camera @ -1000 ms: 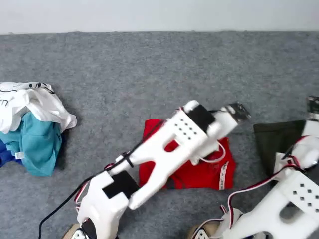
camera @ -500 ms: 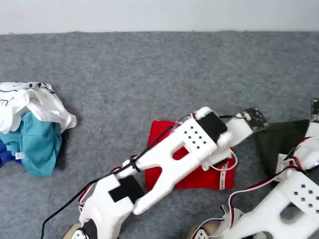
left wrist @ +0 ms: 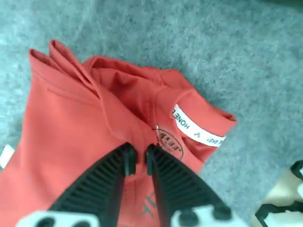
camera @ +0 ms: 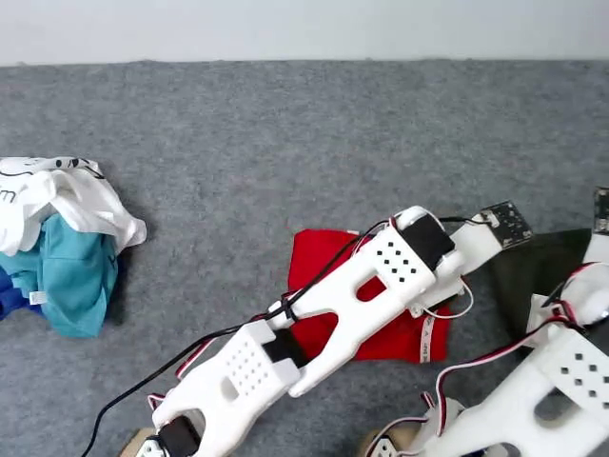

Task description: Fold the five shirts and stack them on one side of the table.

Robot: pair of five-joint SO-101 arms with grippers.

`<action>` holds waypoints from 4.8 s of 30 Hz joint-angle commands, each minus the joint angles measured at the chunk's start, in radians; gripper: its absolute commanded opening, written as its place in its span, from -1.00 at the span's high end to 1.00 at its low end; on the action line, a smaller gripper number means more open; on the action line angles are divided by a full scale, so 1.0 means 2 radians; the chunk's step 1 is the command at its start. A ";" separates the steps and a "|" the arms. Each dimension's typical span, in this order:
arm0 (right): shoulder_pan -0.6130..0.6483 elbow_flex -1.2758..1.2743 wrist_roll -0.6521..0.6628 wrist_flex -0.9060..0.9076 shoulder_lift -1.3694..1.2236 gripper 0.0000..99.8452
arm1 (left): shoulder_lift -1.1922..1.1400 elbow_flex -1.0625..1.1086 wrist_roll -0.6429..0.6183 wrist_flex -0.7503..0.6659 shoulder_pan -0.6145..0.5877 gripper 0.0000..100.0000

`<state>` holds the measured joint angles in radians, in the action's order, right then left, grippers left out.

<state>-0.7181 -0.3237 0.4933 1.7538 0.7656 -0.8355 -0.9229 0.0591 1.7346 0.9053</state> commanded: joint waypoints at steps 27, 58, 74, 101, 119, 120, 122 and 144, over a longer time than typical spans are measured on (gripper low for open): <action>-0.002 -0.024 -0.013 0.020 0.009 0.68 | 0.031 -0.025 0.000 0.011 0.021 0.73; 0.491 0.206 -0.051 0.018 -0.354 0.68 | 0.213 0.457 0.000 -0.152 -0.338 0.74; 0.527 0.105 -0.042 -0.036 -0.407 0.68 | 0.214 0.542 -0.004 -0.277 -0.429 0.74; 0.424 -0.030 0.080 -0.021 -0.402 0.69 | 0.213 0.544 -0.004 -0.277 -0.427 0.74; 0.362 -0.029 0.147 0.020 -0.227 0.69 | 0.213 0.544 -0.004 -0.278 -0.427 0.74; 0.362 -0.029 0.141 0.020 -0.212 0.69 | 0.213 0.544 -0.004 -0.278 -0.427 0.74; 0.363 -0.031 0.110 0.011 -0.190 0.69 | 0.213 0.544 -0.004 -0.278 -0.427 0.74; 0.364 -0.087 -0.060 -0.421 -0.393 0.69 | 0.213 0.544 -0.004 -0.278 -0.427 0.74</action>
<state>0.0153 -0.5247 0.3828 0.9605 -0.0061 -0.4242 0.1634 0.0591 1.2114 0.1166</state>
